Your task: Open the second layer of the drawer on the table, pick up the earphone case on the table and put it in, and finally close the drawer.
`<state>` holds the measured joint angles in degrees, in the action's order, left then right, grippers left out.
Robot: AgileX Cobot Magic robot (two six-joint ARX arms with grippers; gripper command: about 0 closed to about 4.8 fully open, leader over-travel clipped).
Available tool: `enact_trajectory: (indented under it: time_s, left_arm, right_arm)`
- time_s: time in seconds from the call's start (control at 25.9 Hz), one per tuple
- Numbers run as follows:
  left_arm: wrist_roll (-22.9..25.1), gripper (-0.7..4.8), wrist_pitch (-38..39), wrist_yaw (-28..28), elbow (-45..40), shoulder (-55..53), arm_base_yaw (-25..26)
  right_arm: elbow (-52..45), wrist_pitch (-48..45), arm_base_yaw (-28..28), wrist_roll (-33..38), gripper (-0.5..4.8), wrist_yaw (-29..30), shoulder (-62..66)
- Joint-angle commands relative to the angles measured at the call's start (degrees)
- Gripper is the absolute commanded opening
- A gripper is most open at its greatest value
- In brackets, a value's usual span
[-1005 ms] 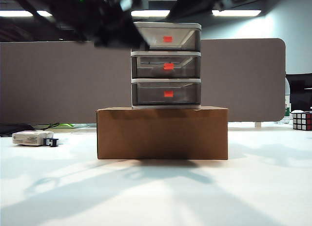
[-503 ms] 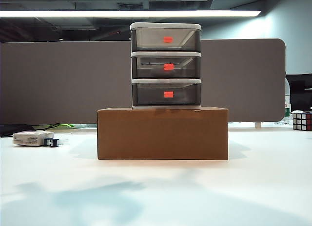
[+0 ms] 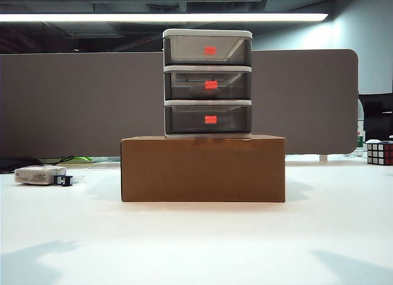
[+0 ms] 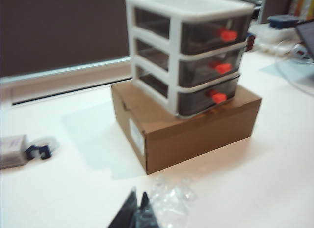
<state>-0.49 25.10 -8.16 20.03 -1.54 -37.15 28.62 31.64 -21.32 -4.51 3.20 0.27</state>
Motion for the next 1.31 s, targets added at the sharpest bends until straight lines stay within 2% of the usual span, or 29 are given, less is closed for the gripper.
enact_trajectory:
  time_s: [0.04,0.15,0.23,0.46,0.62,0.7,0.81,0.85,0.93,1.01,1.24,1.28,1.31]
  left_arm:
    - [-0.11,-0.06,-3.91,0.44,-2.49,1.11,0.13]
    - [-1.77,-0.06,-8.52,-0.74,-5.68,1.40,0.31]
    - [-2.60,-0.06,-12.37,-0.85,-8.79,1.40,0.13]
    - [-3.10,-0.06,-22.18,-1.33,-14.58,1.40,0.17]
    - [-2.91,-0.06,-26.75,-6.54,-18.43,1.40,0.20]
    - [-2.86,-0.06,-28.50,-7.23,-19.61,1.42,0.22]
    - [1.29,-0.06,-29.07,-6.62,-19.65,1.40,1.75]
    - [2.38,-0.06,-28.89,-6.62,-19.65,1.40,3.08]
    - [1.68,-0.06,-28.94,-5.68,-19.65,1.40,6.23]
    - [0.85,-0.06,-29.27,-2.58,-19.65,1.40,10.84]
    - [-1.90,-0.06,-30.45,9.73,-19.65,1.40,27.54]
    - [-1.90,-0.06,-31.52,14.71,-19.63,1.42,32.68]
    - [-1.90,-0.06,-31.80,16.85,-19.61,1.40,34.62]
  right_arm:
    - [-1.99,2.36,0.48,0.63,-0.05,-3.58,1.51]
    - [-5.18,-3.08,0.42,2.36,-0.05,-6.23,1.92]
    - [-8.39,-8.63,0.17,10.14,-0.05,-9.35,1.46]
    - [-18.67,-20.22,-0.04,10.25,-0.05,-9.35,1.27]
    - [-27.65,-30.51,-0.04,10.23,-0.05,-9.25,1.25]
    - [-28.59,-30.99,0.15,9.70,-0.05,-9.35,1.16]
    - [-28.57,-30.64,0.44,6.47,-0.05,-8.87,1.09]
    - [-28.57,-30.58,0.66,5.25,-0.05,-8.90,1.05]
    - [-28.57,-30.51,1.66,4.37,-0.05,-8.66,0.90]
    - [-28.57,-30.53,3.50,4.37,-0.05,-7.08,0.90]
    - [-28.57,-30.60,12.00,3.91,-0.05,-1.40,0.87]
    - [-28.57,-30.64,15.17,3.80,-0.05,0.11,0.87]
    - [-28.57,-30.60,16.39,3.80,-0.05,0.81,0.87]
